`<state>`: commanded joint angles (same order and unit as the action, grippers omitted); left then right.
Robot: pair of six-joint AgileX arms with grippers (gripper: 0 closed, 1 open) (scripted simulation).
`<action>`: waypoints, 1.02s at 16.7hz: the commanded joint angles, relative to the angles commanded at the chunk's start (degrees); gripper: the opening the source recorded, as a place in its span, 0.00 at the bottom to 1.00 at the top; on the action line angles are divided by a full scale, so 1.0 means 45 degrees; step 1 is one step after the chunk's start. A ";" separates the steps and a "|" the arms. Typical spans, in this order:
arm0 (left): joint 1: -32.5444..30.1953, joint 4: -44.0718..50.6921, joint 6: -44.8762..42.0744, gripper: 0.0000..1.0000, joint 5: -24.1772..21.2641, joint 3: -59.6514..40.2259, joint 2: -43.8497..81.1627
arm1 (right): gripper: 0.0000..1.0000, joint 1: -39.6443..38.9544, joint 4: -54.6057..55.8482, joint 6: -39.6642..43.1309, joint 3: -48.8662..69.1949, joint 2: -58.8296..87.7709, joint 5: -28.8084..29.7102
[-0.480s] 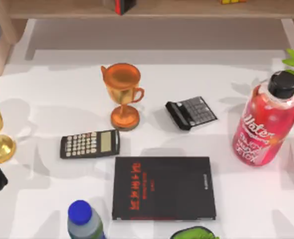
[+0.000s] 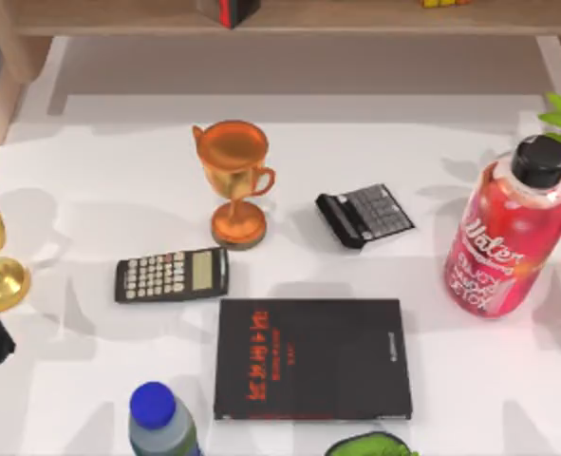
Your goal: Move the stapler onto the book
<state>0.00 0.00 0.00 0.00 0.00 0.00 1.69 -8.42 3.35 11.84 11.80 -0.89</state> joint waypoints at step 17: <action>0.0000 0.0000 0.0000 1.00 0.0000 0.0000 0.0000 | 1.00 0.3562 -1.2193 0.4482 2.2491 2.1665 -0.1065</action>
<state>0.00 0.00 0.00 0.00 0.00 0.00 17.72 -63.29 23.52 113.05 109.29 -5.69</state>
